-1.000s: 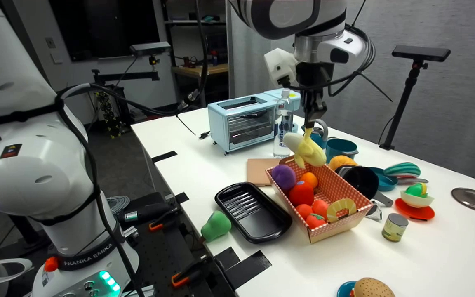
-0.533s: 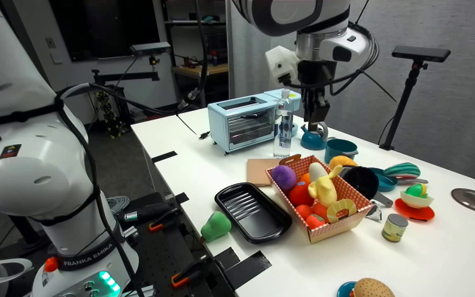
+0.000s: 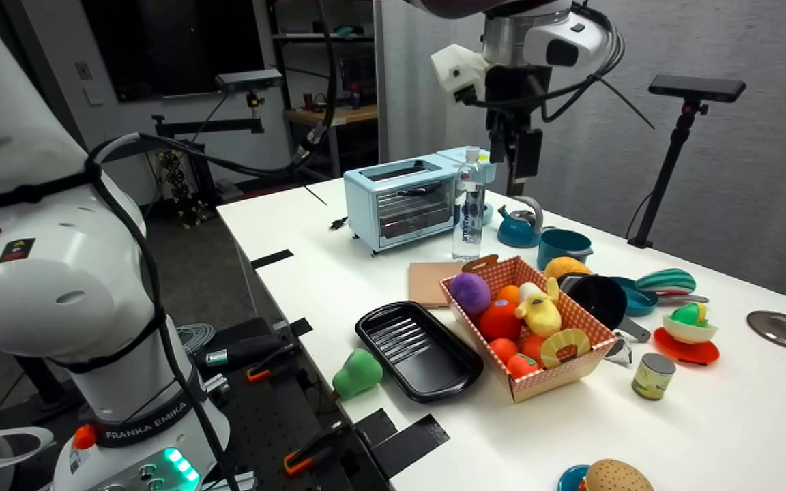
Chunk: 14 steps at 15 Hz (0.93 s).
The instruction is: Put the pineapple plush toy on the counter then put the banana plush toy in the box
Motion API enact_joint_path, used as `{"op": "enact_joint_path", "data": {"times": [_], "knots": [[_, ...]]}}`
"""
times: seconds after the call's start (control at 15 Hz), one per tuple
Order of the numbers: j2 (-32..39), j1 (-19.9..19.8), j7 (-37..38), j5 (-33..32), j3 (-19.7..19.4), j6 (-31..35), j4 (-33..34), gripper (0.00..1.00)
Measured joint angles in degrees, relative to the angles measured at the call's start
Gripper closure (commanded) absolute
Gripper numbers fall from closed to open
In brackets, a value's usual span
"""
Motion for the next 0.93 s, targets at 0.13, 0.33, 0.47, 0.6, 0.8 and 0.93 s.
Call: {"op": "enact_joint_path", "data": {"times": [0.13, 0.33, 0.47, 0.6, 0.8, 0.93], "knots": [[-0.2, 0.0, 0.0, 0.0, 0.0, -0.4, 0.1, 0.00], [0.4, 0.0, 0.0, 0.0, 0.0, -0.4, 0.0, 0.00], [0.4, 0.0, 0.0, 0.0, 0.0, -0.4, 0.0, 0.00], [0.4, 0.0, 0.0, 0.0, 0.0, -0.4, 0.0, 0.00], [0.4, 0.0, 0.0, 0.0, 0.0, -0.4, 0.0, 0.00], [0.4, 0.0, 0.0, 0.0, 0.0, -0.4, 0.0, 0.00]]}}
